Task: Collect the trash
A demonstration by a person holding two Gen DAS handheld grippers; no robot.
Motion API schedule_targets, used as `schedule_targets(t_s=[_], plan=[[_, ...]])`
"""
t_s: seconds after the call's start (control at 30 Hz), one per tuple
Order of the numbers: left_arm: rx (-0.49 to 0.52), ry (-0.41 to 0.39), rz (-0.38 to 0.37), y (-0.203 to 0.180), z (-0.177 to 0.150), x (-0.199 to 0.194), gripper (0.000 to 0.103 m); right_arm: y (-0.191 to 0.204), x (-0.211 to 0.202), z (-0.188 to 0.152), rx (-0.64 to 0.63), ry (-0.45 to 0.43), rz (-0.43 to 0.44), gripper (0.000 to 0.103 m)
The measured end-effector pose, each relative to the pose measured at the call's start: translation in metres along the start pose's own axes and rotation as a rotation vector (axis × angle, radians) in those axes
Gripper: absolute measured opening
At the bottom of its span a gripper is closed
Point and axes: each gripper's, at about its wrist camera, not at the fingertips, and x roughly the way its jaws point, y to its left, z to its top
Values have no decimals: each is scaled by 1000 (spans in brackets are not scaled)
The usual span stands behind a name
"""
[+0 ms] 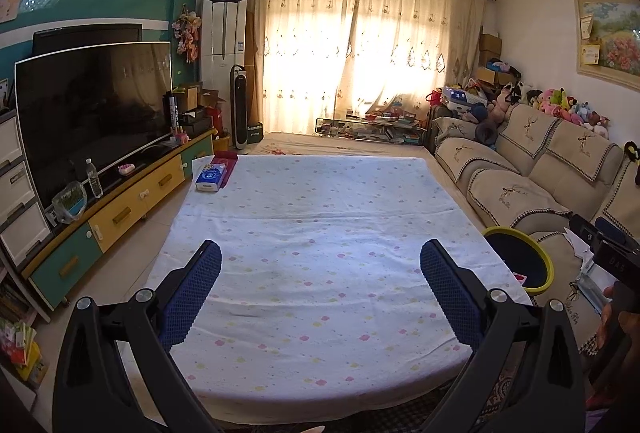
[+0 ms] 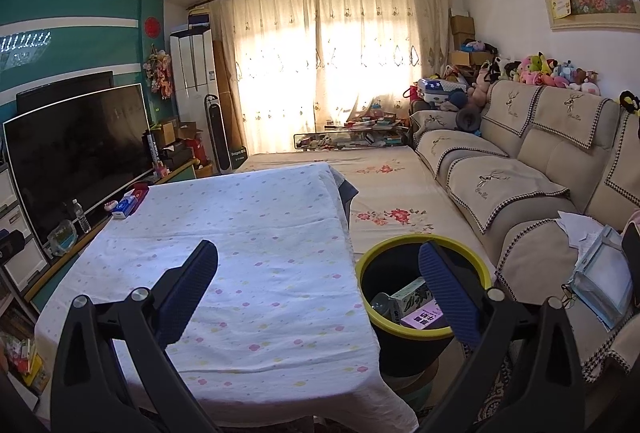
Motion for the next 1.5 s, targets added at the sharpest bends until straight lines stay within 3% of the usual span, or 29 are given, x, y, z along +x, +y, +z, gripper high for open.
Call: schedule_targets(t_s=[1.5], plan=[[-2,19,-15,-1,-3,9,98,0,10,-8,7,19,8,96]])
